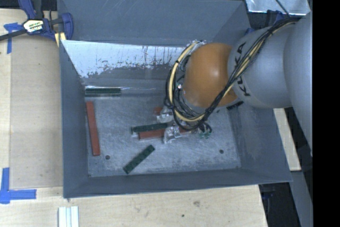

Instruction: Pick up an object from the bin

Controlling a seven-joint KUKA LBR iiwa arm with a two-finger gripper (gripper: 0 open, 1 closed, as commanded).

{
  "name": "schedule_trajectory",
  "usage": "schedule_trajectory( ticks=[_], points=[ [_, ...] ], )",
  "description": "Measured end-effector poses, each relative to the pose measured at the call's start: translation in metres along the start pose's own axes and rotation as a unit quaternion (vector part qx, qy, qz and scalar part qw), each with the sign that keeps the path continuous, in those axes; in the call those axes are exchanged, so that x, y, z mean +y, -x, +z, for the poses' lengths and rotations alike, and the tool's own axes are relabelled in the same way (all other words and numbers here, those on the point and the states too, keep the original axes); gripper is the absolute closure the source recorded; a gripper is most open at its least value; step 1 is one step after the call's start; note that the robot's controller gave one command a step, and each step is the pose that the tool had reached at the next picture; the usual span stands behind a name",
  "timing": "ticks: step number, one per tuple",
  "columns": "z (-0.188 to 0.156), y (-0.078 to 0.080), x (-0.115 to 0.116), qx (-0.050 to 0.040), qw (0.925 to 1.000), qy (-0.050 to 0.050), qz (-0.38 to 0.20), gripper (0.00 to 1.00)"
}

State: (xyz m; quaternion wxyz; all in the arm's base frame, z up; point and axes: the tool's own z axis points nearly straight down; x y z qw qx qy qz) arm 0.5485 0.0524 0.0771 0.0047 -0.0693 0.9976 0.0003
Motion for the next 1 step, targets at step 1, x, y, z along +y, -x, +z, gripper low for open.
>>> schedule_trajectory(
  ticks=[1],
  points=[
    [0.0000,0.0000,0.0000,0.0000,1.0000,0.000,0.000,1.00]
  ],
)
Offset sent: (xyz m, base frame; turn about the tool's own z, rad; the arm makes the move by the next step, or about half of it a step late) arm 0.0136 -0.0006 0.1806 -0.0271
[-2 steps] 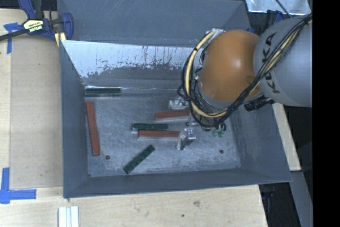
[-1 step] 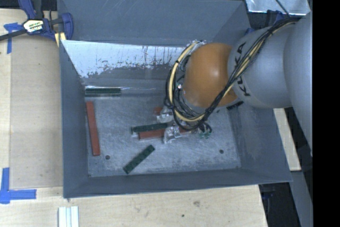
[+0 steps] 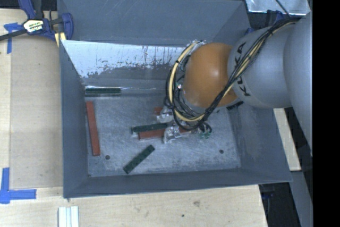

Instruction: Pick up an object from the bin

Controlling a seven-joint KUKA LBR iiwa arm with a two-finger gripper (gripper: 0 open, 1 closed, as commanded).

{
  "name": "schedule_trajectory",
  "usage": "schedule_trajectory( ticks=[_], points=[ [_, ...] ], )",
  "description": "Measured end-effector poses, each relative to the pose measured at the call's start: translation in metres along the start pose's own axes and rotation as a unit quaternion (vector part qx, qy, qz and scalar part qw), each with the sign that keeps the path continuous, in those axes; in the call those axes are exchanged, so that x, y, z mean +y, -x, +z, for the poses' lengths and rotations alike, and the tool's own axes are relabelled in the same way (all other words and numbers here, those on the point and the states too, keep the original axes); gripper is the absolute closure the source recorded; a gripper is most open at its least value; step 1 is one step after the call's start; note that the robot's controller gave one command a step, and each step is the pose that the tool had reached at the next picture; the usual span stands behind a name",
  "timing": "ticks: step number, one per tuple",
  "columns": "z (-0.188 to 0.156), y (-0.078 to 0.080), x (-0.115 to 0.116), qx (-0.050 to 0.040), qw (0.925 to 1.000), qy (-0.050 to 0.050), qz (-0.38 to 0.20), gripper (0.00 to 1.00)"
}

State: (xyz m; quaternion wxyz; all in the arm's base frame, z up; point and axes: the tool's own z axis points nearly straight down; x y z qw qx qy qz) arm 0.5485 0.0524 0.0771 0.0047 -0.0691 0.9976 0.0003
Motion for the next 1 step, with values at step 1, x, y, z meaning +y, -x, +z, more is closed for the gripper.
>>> schedule_trajectory(
  ticks=[1],
  points=[
    [-0.1830,0.0163,-0.0029,0.0016,0.9999,0.000,-0.013,1.00]
  ],
)
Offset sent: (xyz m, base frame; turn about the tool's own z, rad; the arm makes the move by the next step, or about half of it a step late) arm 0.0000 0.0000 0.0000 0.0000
